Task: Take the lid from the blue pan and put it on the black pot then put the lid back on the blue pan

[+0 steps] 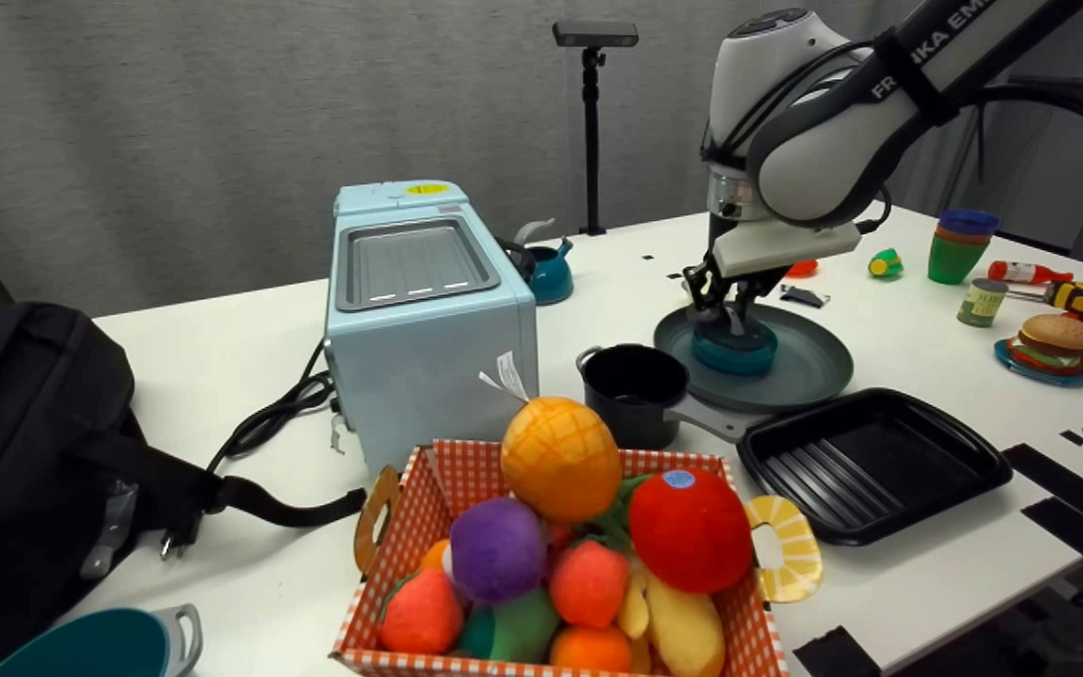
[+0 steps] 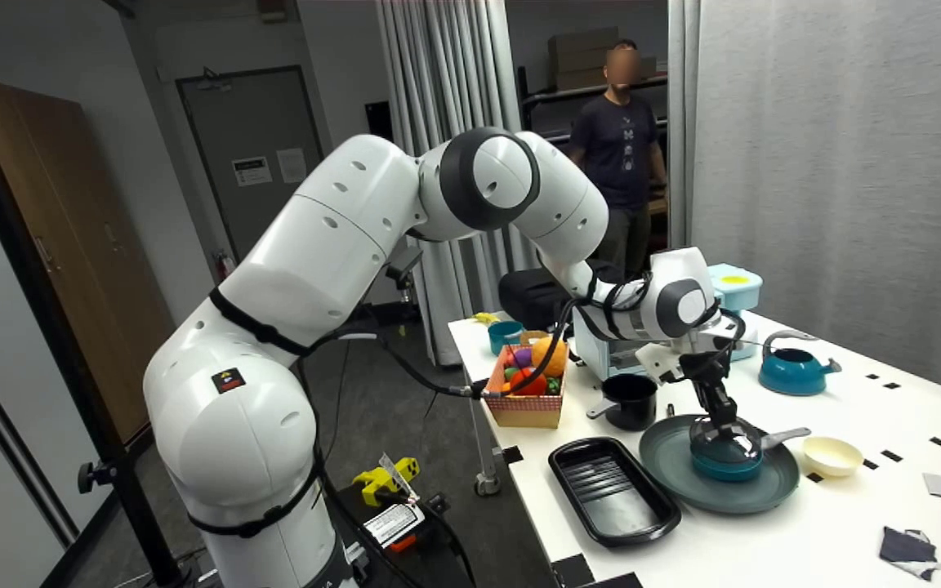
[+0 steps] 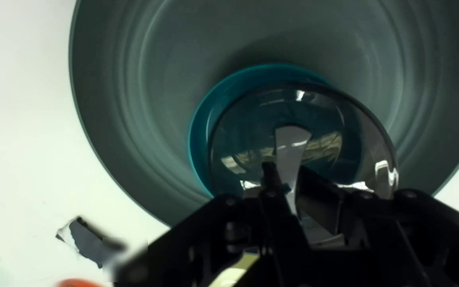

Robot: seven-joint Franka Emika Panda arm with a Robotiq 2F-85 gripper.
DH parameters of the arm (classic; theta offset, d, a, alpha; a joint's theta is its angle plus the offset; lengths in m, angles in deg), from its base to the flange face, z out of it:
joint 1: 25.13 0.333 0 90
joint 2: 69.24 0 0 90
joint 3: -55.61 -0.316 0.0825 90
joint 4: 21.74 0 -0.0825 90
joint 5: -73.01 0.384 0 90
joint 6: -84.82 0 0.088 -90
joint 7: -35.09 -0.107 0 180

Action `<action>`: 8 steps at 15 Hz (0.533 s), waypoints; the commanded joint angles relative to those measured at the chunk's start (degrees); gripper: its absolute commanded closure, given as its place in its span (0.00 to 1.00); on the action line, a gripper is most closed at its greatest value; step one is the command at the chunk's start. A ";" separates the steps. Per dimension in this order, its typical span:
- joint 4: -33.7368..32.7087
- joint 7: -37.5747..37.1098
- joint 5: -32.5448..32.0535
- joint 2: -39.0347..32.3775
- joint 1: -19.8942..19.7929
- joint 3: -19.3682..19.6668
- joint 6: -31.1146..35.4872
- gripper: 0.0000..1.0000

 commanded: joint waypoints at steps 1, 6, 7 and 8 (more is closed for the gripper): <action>-5.38 0.64 -0.07 -2.98 -0.63 0.75 -1.98 0.57; -5.52 0.37 -0.18 -2.77 -0.52 1.42 -1.67 0.21; -4.98 0.47 -0.24 -2.23 -0.50 1.50 -1.39 0.13; -4.24 0.38 -0.32 -1.68 -0.31 1.61 -1.07 0.06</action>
